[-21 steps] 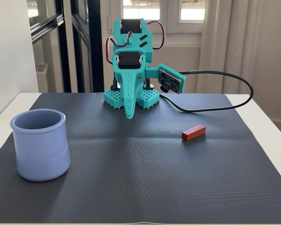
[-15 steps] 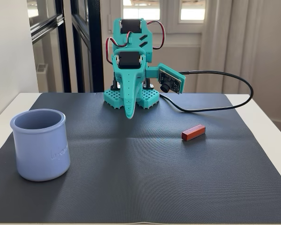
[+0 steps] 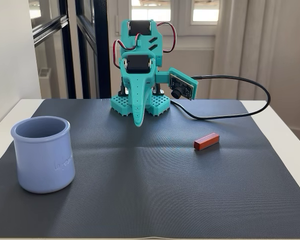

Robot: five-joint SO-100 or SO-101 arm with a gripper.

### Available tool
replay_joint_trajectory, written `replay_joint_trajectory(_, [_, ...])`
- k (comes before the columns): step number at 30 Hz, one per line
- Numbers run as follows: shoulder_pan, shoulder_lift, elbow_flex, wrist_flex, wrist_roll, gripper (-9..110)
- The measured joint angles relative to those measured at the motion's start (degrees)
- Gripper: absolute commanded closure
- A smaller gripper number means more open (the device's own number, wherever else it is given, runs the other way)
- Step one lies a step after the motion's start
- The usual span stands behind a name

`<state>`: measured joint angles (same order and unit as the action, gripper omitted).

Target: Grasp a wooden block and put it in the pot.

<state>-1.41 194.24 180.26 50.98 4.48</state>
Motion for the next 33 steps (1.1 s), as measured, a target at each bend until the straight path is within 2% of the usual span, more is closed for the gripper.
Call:
replay_joint_trajectory(24, [-0.35, -0.35, -0.26, 0.0, 0.09, 101])
replay_joint_trajectory(28, [-2.46, -5.36, -6.15, 0.09, 0.09, 101])
replay_joint_trajectory(33, [-5.01, -20.3, -18.02, 0.09, 0.09, 101])
